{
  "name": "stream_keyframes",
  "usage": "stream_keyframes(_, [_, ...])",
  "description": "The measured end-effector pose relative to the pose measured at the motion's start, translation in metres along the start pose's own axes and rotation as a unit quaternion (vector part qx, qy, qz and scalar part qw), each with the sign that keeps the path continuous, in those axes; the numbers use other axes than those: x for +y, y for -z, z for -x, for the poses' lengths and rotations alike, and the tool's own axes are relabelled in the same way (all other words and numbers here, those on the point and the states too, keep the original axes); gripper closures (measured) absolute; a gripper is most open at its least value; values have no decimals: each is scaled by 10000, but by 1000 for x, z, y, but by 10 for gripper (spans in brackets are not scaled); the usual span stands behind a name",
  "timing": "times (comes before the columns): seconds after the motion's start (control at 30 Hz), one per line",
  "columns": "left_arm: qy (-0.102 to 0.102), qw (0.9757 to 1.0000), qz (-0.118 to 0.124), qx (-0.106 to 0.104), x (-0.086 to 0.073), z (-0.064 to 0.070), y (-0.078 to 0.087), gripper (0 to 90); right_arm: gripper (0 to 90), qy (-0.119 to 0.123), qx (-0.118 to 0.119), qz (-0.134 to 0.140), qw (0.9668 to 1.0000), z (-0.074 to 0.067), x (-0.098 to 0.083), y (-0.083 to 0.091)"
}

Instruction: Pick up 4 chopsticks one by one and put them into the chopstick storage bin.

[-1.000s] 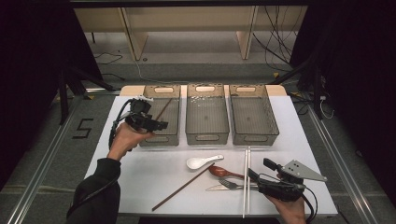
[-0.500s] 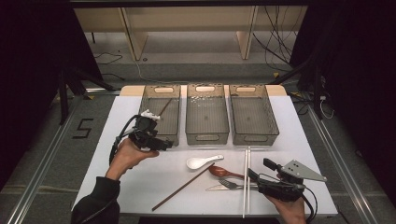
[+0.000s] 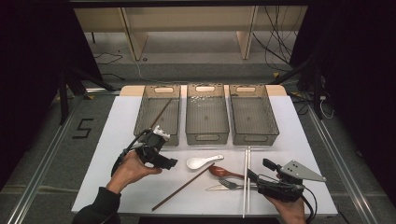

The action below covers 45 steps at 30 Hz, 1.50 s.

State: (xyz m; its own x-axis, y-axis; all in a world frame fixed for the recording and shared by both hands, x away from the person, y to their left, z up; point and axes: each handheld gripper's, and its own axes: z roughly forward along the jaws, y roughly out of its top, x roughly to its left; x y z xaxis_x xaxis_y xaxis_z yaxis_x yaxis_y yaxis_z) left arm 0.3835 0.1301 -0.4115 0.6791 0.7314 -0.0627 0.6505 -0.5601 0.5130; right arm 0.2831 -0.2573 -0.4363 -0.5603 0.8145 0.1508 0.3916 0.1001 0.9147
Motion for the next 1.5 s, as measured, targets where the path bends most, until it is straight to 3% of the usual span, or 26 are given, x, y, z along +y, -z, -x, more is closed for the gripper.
stream_keyframes(0.23, [-193,9992,-329,-145,-6,16,-8,202,280,2,4,-2,10000,0,0,0])
stream_keyframes(0.43, [-465,9955,-797,-192,-11,33,-15,250,279,15,1,-19,10000,-1,0,0])
stream_keyframes(0.57, [-574,9935,-943,-287,-15,40,-18,296,280,18,4,-24,10000,-1,0,0])
stream_keyframes(0.77, [-694,9908,-1114,-339,-21,47,-25,352,280,24,3,-26,10000,-1,0,0])
stream_keyframes(1.07, [-911,9855,-1339,-496,-24,55,-33,531,280,34,3,-31,10000,-1,0,0])
stream_keyframes(1.5, [-1010,9827,-1456,-532,-26,60,-41,659,280,29,-1,-30,10000,-1,0,0])
